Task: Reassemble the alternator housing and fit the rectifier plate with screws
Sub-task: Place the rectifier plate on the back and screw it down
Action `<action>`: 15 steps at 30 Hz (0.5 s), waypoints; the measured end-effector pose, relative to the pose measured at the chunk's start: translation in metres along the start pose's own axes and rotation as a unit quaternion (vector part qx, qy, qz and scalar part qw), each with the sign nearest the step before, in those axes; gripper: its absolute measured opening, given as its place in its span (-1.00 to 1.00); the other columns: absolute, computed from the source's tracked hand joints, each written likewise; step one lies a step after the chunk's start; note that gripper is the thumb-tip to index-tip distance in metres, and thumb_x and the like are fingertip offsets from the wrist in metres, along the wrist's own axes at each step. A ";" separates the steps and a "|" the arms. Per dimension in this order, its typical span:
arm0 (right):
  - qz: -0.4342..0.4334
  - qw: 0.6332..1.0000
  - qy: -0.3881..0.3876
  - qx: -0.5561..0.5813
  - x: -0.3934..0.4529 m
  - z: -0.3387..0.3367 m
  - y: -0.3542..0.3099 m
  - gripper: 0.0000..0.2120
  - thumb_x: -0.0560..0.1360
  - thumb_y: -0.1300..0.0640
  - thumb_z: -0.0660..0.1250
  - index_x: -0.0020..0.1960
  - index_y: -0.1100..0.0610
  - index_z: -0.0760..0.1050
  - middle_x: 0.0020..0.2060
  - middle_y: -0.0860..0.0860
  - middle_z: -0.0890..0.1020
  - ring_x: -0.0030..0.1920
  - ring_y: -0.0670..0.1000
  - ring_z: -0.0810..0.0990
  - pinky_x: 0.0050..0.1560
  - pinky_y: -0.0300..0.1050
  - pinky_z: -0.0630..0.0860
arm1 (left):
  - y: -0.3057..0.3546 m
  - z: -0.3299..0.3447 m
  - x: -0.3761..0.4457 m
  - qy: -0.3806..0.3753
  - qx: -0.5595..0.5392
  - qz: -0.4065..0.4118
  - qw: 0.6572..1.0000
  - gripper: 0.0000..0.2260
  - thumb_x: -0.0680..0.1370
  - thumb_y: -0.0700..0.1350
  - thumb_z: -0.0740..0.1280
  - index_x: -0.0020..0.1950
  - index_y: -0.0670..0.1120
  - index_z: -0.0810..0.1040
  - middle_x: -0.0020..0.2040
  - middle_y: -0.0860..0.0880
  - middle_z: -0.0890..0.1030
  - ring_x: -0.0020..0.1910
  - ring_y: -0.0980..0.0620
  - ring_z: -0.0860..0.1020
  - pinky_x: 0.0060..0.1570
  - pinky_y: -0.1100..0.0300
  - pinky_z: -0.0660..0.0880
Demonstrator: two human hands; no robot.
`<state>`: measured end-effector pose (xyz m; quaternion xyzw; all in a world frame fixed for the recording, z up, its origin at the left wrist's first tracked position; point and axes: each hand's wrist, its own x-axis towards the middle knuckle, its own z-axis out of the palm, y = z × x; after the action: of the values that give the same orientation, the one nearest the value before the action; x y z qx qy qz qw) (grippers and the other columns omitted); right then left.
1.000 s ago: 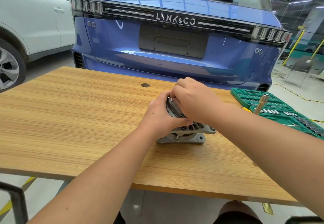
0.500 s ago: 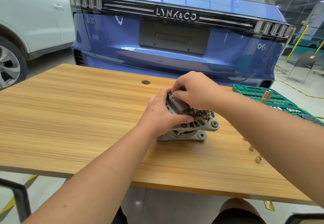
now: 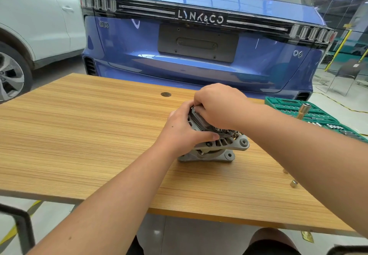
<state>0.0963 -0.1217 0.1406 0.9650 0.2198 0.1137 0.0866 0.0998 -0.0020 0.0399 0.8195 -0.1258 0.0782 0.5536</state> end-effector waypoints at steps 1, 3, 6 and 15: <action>0.010 1.000 0.003 -0.006 0.001 0.002 -0.001 -0.87 0.63 0.07 0.25 0.09 0.00 0.56 -0.06 -0.01 0.58 -0.05 0.09 0.56 -0.27 -0.06 0.41 | 0.001 0.000 0.000 0.000 -0.001 -0.002 1.000 -0.31 0.15 0.21 0.63 0.08 0.55 0.29 0.22 0.15 0.51 0.25 0.08 0.48 0.23 -0.06 0.53; 0.012 1.000 0.003 -0.017 0.004 0.004 -0.003 -0.89 0.62 0.08 0.26 0.06 0.00 0.57 -0.09 -0.01 0.57 -0.07 0.10 0.56 -0.32 -0.09 0.34 | 0.001 0.000 -0.001 0.001 -0.005 -0.006 1.000 -0.33 0.15 0.20 0.64 0.06 0.54 0.31 0.21 0.14 0.51 0.25 0.09 0.49 0.23 -0.07 0.54; 0.022 1.000 -0.006 0.018 0.004 0.000 0.001 -0.84 0.62 0.04 0.25 0.06 -0.05 0.61 -0.10 -0.02 0.61 -0.08 0.09 0.58 -0.22 -0.03 0.50 | 0.001 0.001 -0.001 0.001 -0.002 -0.001 1.000 -0.29 0.17 0.18 0.64 0.21 0.43 0.36 0.21 0.14 0.52 0.24 0.07 0.49 0.22 -0.08 0.54; 0.097 0.962 -0.023 0.253 0.010 -0.002 0.022 -0.85 0.52 0.04 0.43 -0.23 -0.13 0.66 -0.27 -0.17 0.65 -0.25 -0.16 0.58 -0.37 -0.23 0.38 | 0.004 0.000 -0.003 -0.011 0.001 -0.006 1.000 -0.08 0.10 0.26 0.59 0.42 0.36 0.31 0.32 0.10 0.49 0.26 0.08 0.51 0.28 -0.07 0.53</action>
<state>0.1135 -0.1364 0.1493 0.9745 0.1450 0.0402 -0.1667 0.0957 -0.0032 0.0421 0.8216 -0.1270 0.0661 0.5518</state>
